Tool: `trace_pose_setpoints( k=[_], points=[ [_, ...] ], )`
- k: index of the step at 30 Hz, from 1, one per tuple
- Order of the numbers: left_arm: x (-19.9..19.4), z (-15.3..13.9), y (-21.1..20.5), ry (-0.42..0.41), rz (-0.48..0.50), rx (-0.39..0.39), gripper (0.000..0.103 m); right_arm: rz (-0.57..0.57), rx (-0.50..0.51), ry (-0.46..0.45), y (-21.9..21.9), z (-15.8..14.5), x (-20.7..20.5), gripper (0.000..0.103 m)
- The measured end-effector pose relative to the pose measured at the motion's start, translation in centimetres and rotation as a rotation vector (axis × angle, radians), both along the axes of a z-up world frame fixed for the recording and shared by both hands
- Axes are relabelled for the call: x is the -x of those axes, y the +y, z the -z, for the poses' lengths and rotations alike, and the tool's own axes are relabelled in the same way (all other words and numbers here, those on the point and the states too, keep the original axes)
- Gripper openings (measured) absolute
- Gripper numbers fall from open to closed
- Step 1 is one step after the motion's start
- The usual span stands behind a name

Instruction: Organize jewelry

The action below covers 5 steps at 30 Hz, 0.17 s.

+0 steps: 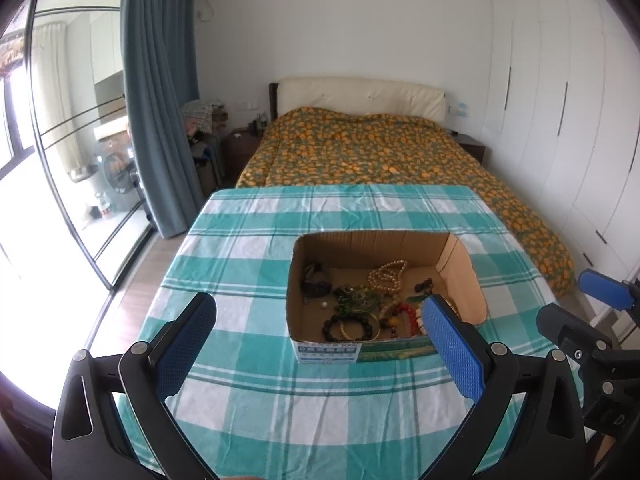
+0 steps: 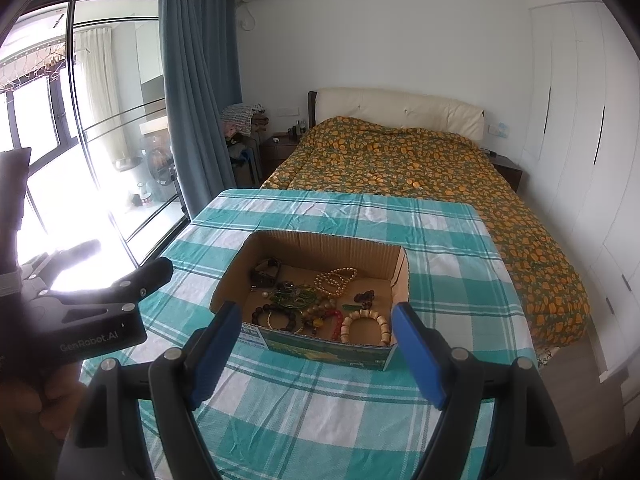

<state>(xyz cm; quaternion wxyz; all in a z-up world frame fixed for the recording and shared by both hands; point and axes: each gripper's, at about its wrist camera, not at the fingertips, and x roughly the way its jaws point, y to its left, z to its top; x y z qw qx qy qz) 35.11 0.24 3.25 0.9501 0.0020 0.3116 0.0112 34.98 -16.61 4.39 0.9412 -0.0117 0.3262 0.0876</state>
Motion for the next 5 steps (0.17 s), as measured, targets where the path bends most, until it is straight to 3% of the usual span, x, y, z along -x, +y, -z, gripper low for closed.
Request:
trace_pose_setpoints(
  k=[5],
  points=[
    [0.15,0.17,-0.46,-0.006,0.021,-0.012,0.103,0.002,-0.004,0.005,-0.21,0.19,0.0,0.079]
  ],
)
